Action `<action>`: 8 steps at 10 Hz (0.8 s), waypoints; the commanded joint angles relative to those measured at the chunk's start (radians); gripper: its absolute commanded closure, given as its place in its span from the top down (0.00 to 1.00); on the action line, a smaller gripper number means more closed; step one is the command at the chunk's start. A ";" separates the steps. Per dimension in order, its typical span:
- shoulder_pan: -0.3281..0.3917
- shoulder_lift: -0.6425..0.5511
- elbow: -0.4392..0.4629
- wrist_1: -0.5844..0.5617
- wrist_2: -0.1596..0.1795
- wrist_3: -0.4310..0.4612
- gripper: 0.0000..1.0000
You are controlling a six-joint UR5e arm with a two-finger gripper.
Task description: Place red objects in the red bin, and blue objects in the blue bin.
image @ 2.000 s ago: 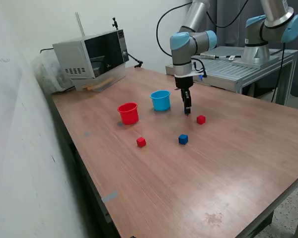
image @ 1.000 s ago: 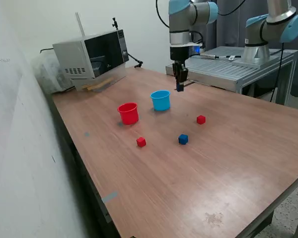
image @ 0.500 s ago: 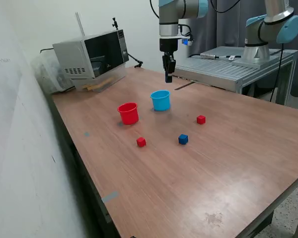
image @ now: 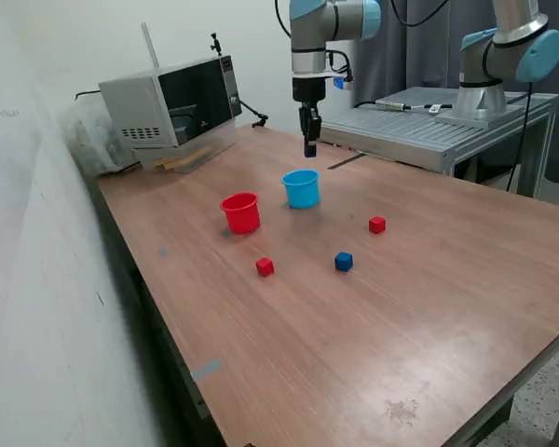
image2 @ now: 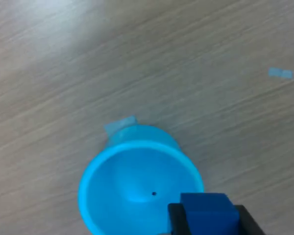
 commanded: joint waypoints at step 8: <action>-0.032 0.055 -0.016 -0.008 0.000 -0.022 1.00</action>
